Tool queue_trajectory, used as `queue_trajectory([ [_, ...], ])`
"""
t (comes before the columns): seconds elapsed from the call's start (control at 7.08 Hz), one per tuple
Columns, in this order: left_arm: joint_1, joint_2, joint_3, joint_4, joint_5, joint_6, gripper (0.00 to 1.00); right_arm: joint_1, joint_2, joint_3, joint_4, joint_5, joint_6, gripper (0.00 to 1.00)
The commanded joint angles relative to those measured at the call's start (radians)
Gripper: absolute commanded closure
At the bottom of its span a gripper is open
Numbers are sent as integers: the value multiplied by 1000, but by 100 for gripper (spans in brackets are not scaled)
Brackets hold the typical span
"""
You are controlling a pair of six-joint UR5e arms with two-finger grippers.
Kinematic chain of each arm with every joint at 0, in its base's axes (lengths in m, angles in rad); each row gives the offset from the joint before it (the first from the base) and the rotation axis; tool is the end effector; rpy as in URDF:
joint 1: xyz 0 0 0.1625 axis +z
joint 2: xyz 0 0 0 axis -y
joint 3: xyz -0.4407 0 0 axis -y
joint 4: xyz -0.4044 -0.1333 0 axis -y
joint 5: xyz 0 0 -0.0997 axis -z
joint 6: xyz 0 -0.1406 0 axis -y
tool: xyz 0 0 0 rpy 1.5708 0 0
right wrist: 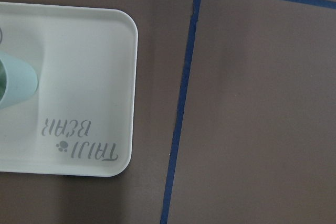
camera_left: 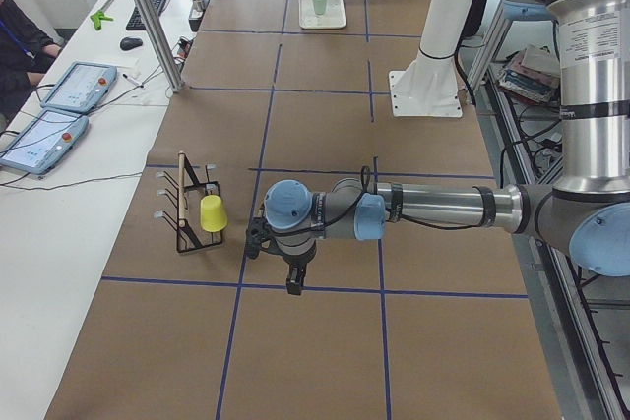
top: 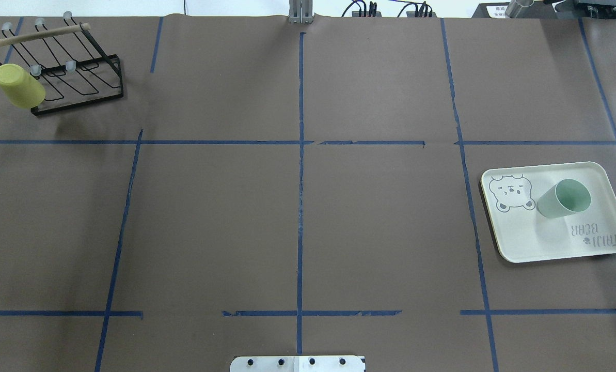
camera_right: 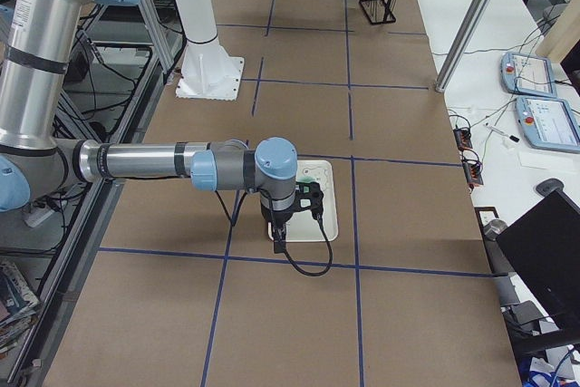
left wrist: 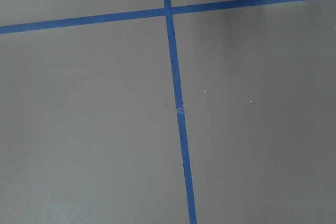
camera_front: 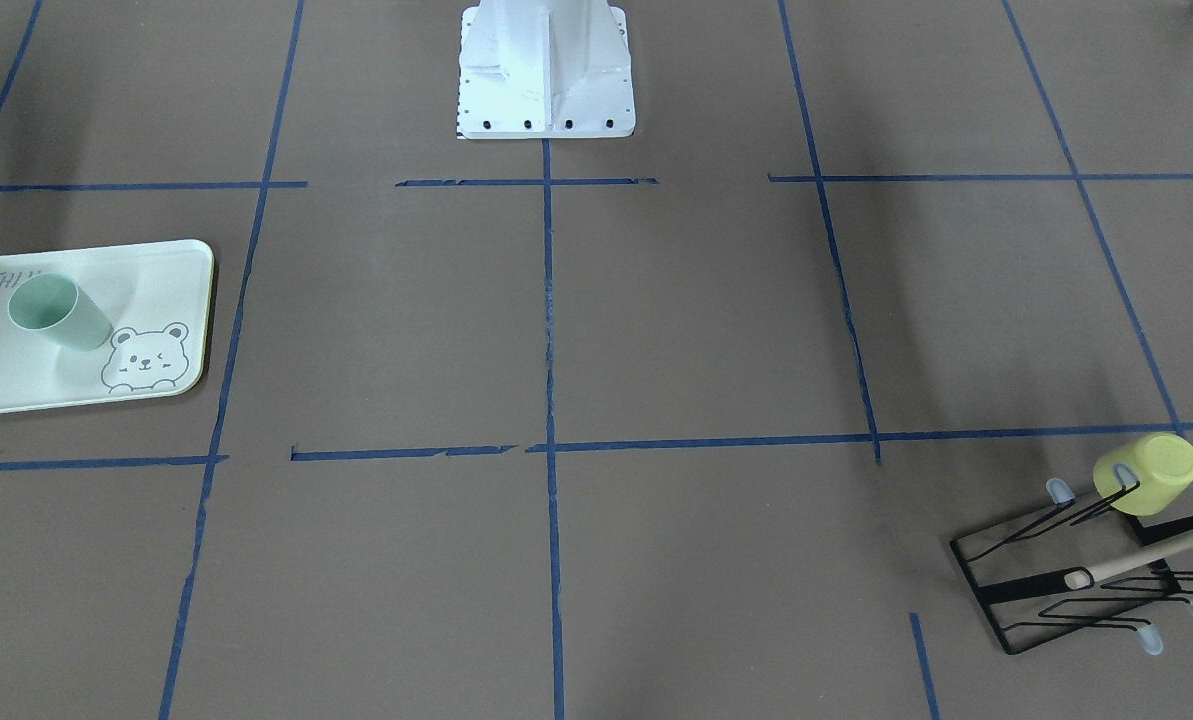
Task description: Left arm grabs green cup and hands to right arm on tray
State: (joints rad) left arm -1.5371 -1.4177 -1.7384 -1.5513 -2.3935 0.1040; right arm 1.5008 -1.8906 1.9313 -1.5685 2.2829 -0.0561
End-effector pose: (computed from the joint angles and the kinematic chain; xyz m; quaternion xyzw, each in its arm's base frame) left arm -0.0155 -0.4371 0.6883 0.0118 0.3997 0.0621 0.9145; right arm 0.0155 -0.3717 0.6664 0.0177 -0.3486 -0.0665 0.9347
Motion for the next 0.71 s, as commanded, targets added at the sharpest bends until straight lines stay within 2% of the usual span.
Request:
queue_trajectory([
  [0.0, 0, 11, 0, 0, 4, 0, 0, -1, 1, -3, 1, 0, 1, 0],
  [0.57, 2, 11, -6, -1, 2, 3, 0, -1, 8, -3, 1, 7, 1, 0],
])
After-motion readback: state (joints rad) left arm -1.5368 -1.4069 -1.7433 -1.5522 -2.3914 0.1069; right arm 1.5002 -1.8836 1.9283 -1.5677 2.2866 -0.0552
